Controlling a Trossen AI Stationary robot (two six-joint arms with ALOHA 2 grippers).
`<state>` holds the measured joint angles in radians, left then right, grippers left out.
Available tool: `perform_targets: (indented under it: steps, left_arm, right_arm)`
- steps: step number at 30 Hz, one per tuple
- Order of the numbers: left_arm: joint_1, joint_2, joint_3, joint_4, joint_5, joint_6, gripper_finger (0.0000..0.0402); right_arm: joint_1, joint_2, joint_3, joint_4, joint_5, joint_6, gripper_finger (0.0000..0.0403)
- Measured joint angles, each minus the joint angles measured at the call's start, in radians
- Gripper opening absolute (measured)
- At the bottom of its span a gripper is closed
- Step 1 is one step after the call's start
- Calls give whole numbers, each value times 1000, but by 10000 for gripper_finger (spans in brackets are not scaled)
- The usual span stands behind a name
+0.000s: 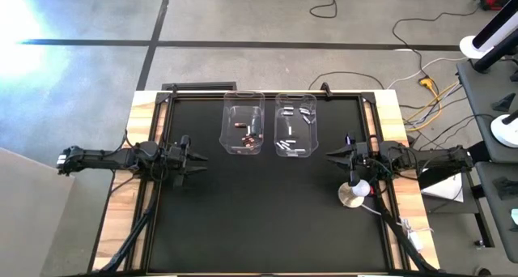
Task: Sort batteries
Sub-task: Return to Home Position
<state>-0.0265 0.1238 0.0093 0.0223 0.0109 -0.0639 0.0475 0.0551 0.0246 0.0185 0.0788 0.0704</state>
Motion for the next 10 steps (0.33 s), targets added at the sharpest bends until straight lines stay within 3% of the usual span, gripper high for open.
perform_targets:
  steps: [10]
  left_arm:
    - [0,0,0,0,0,0,131]
  right_arm:
    - [0,0,0,0,0,0,81]
